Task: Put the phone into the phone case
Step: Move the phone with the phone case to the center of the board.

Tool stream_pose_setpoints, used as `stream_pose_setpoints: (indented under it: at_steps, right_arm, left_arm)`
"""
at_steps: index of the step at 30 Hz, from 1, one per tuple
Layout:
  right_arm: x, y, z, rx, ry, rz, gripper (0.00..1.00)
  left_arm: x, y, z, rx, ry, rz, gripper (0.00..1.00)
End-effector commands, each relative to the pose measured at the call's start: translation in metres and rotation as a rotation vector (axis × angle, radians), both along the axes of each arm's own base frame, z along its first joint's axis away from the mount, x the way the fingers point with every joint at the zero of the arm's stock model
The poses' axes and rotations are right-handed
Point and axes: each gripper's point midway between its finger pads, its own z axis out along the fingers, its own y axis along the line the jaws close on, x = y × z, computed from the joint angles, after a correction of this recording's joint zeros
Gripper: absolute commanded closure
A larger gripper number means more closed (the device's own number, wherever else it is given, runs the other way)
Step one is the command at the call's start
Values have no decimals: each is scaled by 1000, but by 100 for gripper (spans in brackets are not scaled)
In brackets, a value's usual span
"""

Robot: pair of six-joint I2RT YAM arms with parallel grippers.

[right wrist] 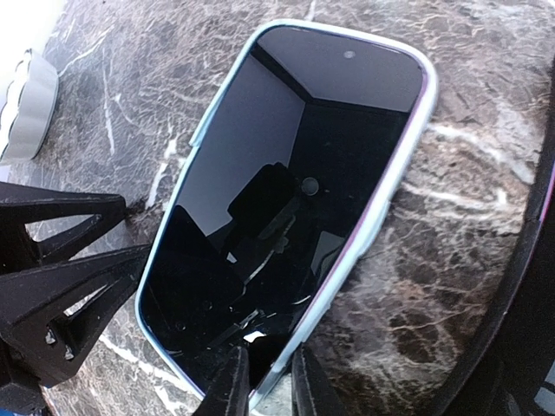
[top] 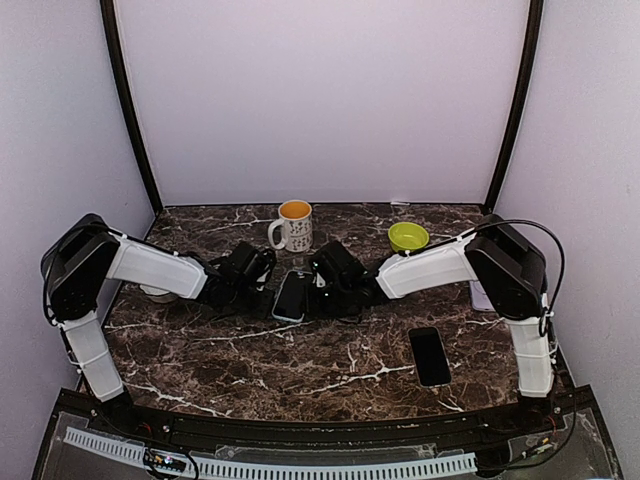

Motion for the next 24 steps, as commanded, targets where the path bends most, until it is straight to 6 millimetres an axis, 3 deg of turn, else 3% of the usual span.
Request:
stream_pose_setpoints:
  at_steps: [1,10,13,16,24]
  right_arm:
    - [11,0,16,22,-55,-13,80]
    - [25,-6,30,-22,-104,-16,76]
    - [27,-15,32,-46,-110,-24,67]
    - [27,-22,42,-60,-137,-24,59]
    - [36,-49,79,-102,-204,-35,55]
  left_arm:
    - [-5,-15,-10,-6,54,-58,60]
    - [-9,-7,-12,29,67,-51,60]
    - [-15,-12,-13,-6,89,-63,60]
    - [-16,-15,-14,-29,88,-65,60]
    - [-15,-24,-13,-63,94,-85,59]
